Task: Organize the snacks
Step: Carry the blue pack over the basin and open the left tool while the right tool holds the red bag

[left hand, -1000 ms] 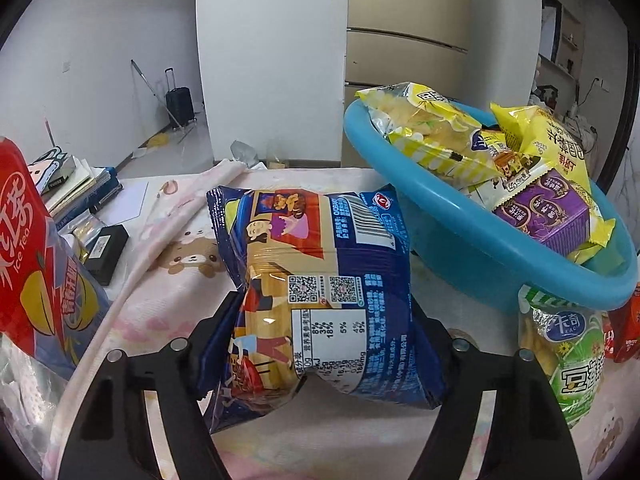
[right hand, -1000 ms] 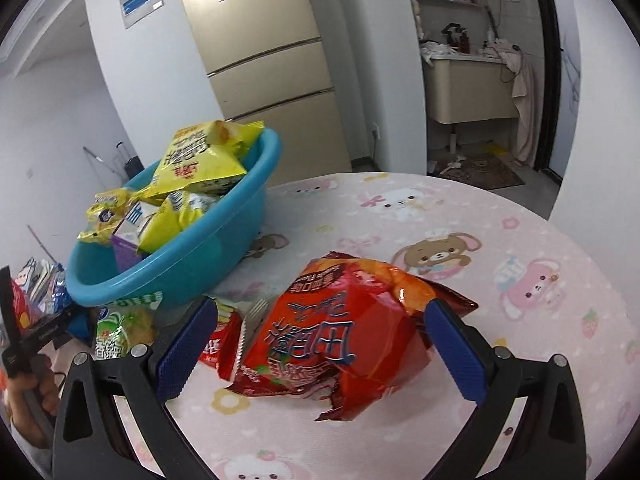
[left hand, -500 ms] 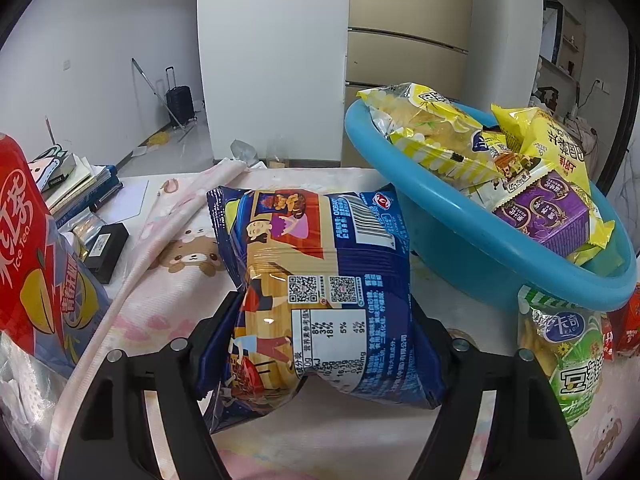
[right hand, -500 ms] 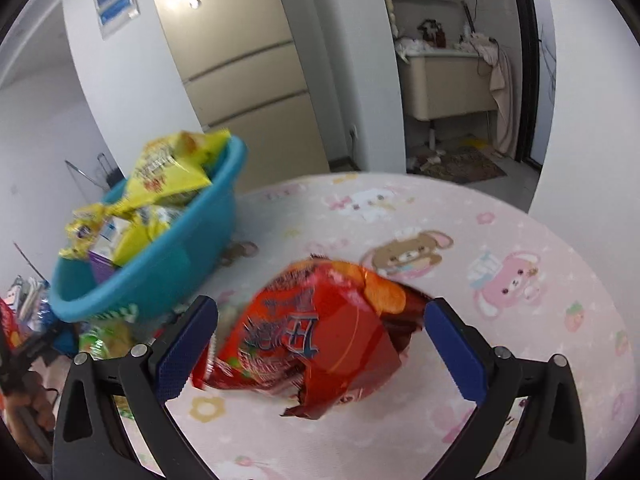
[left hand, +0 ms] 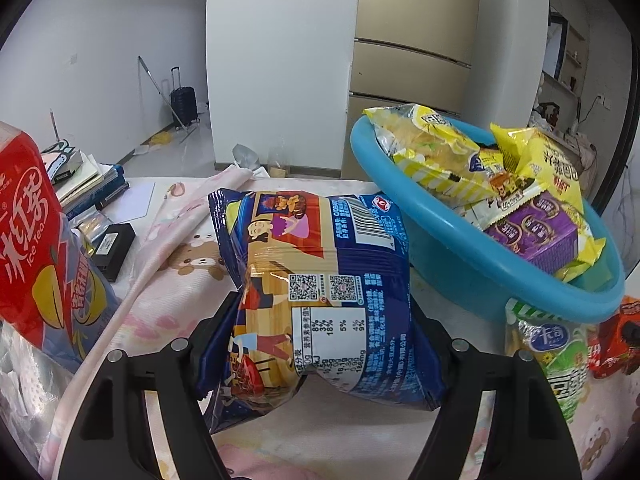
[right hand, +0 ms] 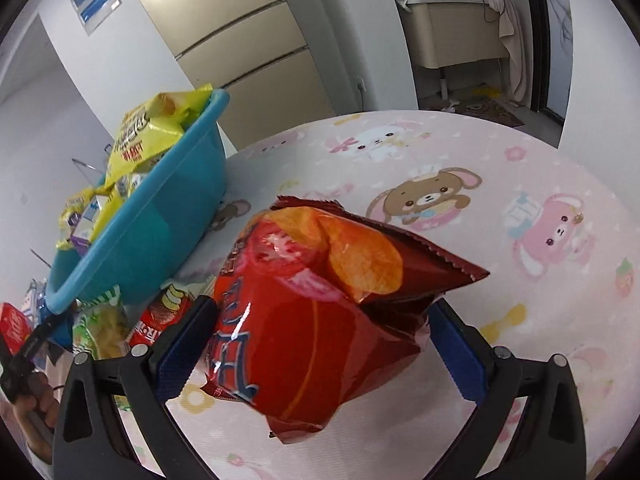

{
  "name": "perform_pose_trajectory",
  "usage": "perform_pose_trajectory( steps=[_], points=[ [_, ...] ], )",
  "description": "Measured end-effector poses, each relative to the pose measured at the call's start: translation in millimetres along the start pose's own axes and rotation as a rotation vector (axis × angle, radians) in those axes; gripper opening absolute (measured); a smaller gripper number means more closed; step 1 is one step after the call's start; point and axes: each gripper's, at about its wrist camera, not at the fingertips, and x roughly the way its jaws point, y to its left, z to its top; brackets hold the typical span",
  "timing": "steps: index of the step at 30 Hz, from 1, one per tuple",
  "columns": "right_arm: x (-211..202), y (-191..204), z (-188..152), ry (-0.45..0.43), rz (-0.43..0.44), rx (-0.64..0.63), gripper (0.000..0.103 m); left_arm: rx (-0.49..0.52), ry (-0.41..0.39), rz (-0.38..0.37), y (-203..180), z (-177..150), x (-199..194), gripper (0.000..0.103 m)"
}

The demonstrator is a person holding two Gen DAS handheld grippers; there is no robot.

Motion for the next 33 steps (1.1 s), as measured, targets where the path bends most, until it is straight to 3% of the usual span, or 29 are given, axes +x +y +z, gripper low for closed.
perform_pose_trajectory(
  steps=[5,11,17,24,29,33],
  points=[
    [-6,5,-2,-0.012,0.051,-0.006,0.084,-0.031,-0.021,0.011,8,6,-14,0.077],
    [-24,14,1,-0.097,0.061,-0.032,0.082,-0.105,-0.092,0.012,29,20,-44,0.077],
    [-41,18,6,-0.182,0.055,-0.037,0.082,-0.15,-0.222,-0.073,39,37,-100,0.077],
    [-45,17,6,-0.194,0.066,-0.033,0.082,-0.072,-0.293,-0.167,0,45,-139,0.077],
    [-41,15,4,-0.174,0.073,-0.03,0.082,0.004,-0.253,-0.207,-47,73,-122,0.077],
    [-40,16,3,-0.166,0.087,-0.025,0.082,0.062,-0.21,-0.168,-92,106,-94,0.077]
  ],
)
